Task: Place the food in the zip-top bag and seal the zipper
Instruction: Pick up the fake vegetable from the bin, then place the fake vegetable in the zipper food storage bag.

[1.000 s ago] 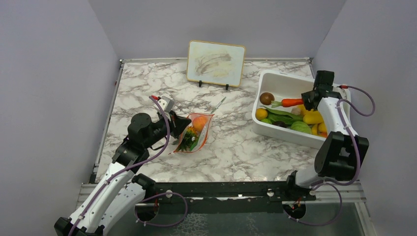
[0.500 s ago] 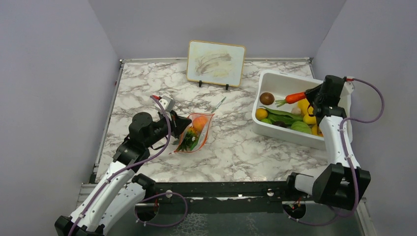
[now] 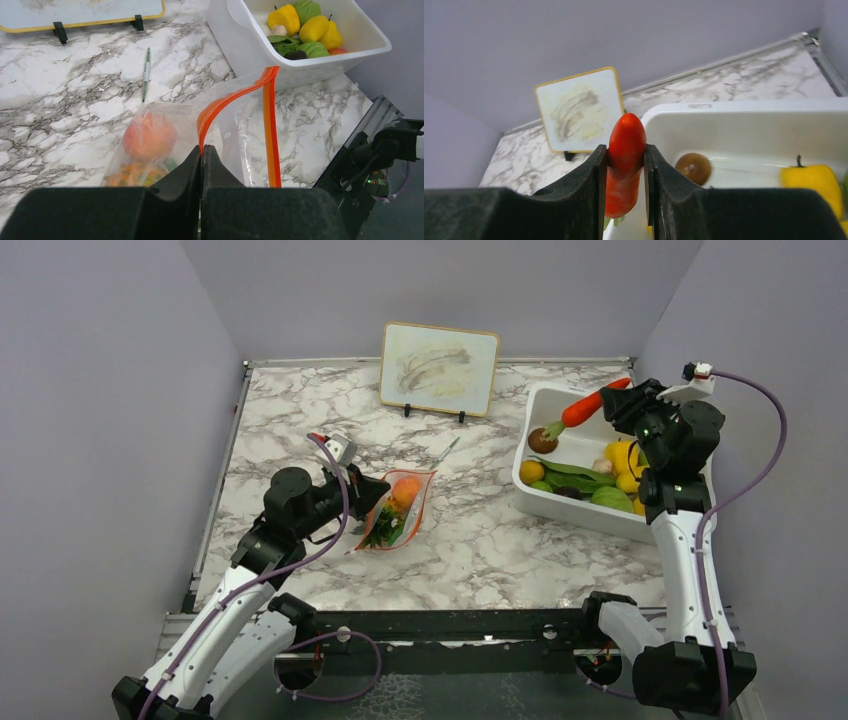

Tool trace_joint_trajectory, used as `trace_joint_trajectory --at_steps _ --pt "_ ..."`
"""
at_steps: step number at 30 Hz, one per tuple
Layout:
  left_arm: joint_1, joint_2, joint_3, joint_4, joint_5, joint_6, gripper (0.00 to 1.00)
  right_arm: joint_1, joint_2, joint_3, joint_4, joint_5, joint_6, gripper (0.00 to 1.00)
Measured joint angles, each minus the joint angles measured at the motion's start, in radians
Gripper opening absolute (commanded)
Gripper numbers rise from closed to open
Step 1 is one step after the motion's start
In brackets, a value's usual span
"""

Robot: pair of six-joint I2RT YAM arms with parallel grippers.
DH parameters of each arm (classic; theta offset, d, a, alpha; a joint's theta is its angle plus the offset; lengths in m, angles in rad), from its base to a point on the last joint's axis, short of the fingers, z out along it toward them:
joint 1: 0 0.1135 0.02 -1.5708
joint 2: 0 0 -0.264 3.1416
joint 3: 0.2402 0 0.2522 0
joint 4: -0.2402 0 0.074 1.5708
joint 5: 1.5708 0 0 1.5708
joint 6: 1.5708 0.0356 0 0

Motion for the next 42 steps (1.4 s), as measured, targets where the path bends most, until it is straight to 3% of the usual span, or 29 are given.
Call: trace_joint_trajectory --at_steps 9,16,28,42 --pt "0.000 0.035 0.014 0.005 0.001 -0.039 0.00 0.061 -0.064 -0.001 0.076 -0.282 -0.078 0.01" --pt "0.000 0.065 0.058 0.009 0.013 -0.077 0.00 0.177 -0.195 -0.105 0.251 -0.462 -0.130 0.01" --pt "0.000 0.098 0.115 -0.019 0.027 -0.108 0.00 0.279 -0.210 -0.204 0.529 -0.685 -0.122 0.01" --pt "0.000 0.123 0.166 -0.076 0.031 -0.113 0.00 0.672 -0.102 -0.205 0.728 -0.817 -0.311 0.01"
